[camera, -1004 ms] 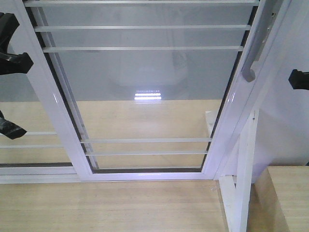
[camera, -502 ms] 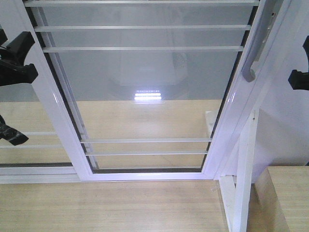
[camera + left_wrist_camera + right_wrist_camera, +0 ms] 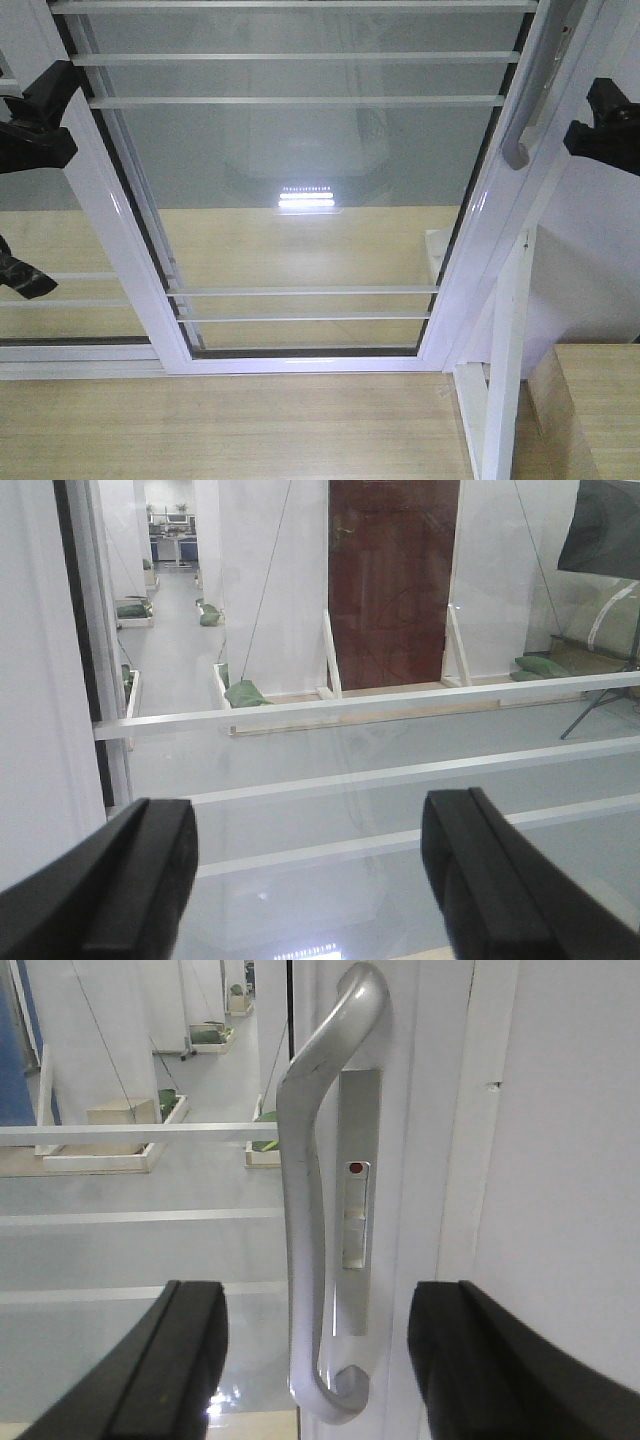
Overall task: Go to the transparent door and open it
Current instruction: 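Raise both arms and open both grippers toward the door, then close the right gripper on the silver handle and pull the door sideways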
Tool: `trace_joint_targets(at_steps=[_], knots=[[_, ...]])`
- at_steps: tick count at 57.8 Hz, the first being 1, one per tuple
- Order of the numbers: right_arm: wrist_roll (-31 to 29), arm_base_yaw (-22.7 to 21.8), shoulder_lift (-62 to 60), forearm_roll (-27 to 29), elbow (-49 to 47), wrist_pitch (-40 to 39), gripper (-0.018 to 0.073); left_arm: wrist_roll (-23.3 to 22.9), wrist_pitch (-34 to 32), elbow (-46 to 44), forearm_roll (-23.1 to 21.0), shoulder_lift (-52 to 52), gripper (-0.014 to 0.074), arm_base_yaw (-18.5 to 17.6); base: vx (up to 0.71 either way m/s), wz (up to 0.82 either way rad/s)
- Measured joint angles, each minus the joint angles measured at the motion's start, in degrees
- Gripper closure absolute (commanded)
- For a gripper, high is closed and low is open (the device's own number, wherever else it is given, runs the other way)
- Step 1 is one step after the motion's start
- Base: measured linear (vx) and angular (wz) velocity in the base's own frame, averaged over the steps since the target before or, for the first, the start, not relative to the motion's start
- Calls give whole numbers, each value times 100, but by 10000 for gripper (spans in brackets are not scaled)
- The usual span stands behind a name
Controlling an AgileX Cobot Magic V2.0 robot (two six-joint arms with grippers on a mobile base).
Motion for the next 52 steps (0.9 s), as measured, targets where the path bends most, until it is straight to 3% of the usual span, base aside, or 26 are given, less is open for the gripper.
trace_joint_targets(at_steps=[13,52], knots=[[0,0,1299,9,-768,-602,80,0,0,0,0,0,9,0,0,0],[0,-29,4054,12,-3087,-949,96,0,0,0,0,0,9,0,0,0]])
